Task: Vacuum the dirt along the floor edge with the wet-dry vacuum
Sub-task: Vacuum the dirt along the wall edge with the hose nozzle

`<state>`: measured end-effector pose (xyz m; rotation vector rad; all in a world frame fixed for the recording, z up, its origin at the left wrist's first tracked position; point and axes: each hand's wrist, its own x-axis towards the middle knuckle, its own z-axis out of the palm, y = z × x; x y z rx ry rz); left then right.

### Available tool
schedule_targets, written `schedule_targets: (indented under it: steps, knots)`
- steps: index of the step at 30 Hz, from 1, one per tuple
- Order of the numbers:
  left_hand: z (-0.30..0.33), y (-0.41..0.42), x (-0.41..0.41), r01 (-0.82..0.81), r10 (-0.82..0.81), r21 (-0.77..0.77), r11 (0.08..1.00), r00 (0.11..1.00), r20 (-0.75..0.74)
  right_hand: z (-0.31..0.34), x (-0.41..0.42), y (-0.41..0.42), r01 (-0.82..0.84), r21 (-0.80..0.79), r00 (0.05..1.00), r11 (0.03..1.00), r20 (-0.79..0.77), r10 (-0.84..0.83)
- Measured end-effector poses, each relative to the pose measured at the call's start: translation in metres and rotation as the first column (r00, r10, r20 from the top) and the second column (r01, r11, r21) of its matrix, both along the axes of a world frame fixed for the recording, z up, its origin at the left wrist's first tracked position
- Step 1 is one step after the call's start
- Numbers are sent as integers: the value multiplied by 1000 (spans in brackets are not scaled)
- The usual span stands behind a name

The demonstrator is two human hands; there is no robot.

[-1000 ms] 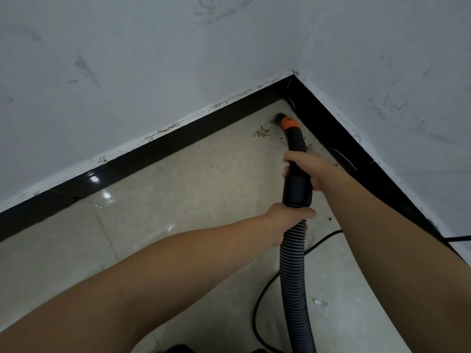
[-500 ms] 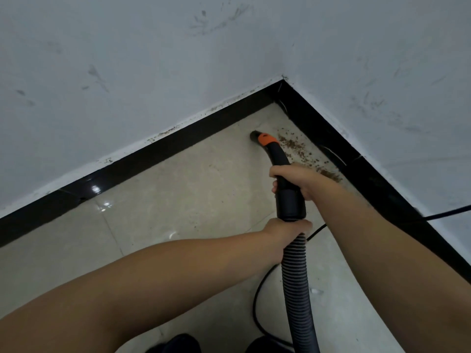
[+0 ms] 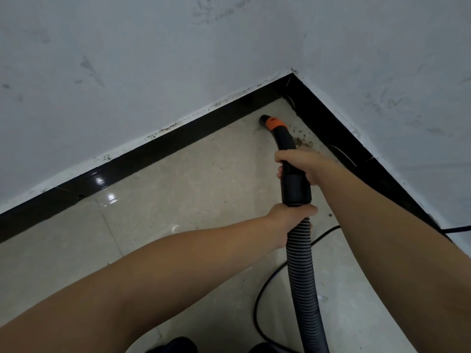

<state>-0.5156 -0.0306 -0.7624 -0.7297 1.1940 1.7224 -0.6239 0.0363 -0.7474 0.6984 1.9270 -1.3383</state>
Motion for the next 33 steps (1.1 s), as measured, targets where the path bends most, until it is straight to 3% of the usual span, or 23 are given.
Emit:
schedule_targets:
  steps: [7,14,21,29,33]
  knots:
    - [3,-2,34,-21,20,27,999,999,49,5,32,-4,-52,-16,998,999,18,52]
    - [1,-47,12,-39,42,-103,994,999,29,2,16,-48,-9,-115,999,993,-35,5]
    - [21,-54,6,86,-72,-160,983,993,93,4,13,-50,4,-157,1000,988,-7,-5]
    - [58,-67,11,121,-105,-139,983,988,117,40,9,-71,-170,-224,958,960,190,214]
    - [45,-80,11,102,-94,-154,983,994,55,31,15,-80,-66,-150,988,987,129,85]
